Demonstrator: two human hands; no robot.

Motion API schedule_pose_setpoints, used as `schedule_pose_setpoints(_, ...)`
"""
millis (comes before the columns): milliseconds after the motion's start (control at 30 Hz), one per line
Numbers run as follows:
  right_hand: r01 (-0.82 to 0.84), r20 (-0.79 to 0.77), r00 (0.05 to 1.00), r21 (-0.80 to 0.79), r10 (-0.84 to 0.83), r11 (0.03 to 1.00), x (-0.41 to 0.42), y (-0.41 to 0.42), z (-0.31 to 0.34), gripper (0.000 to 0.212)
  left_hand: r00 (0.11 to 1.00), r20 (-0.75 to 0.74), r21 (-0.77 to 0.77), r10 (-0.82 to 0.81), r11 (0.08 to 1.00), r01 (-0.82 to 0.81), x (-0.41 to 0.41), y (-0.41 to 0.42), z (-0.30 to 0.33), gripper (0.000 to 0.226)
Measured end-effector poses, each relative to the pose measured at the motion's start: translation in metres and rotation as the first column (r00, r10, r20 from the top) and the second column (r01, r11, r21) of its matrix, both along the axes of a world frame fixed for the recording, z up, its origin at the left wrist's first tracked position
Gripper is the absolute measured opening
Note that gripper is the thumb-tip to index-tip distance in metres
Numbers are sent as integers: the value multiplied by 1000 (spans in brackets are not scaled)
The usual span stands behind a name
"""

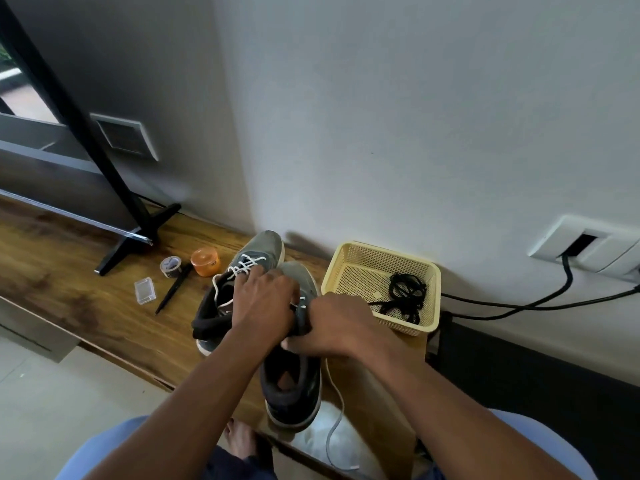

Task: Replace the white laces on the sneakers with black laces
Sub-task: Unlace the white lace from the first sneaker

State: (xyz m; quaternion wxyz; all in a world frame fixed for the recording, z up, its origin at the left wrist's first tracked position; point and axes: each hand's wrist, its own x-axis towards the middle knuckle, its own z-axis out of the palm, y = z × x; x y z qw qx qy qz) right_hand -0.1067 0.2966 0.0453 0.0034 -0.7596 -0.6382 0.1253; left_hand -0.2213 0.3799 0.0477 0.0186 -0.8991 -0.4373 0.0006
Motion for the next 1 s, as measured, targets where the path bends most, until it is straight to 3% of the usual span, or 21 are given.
schedule_pose_setpoints(133, 48, 15, 999, 132, -50, 990, -11, 4, -15, 31, 1000, 4, 25, 10, 1000, -11, 7, 4, -7, 13)
schedule_pose_setpoints(333, 97, 42, 994, 112, -102, 989, -9, 5, -17, 37, 988, 131, -34, 85, 996, -81, 4, 16, -5, 8)
schedule_pose_setpoints(500, 123, 38, 991, 50, -125, 991, 0, 3, -14, 35, 926, 315, 58, 209, 969, -239, -13, 31, 7, 2)
schedule_pose_setpoints(667, 123, 36, 991, 73, -126, 990, -3, 5, -16, 36, 982, 190, -101, -10, 994, 30, -2, 22, 10, 35)
schedule_pose_setpoints(800, 129, 35, 991, 83, -132, 988, -4, 5, -18, 36, 997, 39, -101, -60, 993, 64, 2, 19, 3, 20)
schedule_pose_setpoints(1000, 139, 33, 989, 90, -143, 986, -6, 5, -20, 35, 999, 37, -17, 14, 1000, -13, -1, 24, 2, 14)
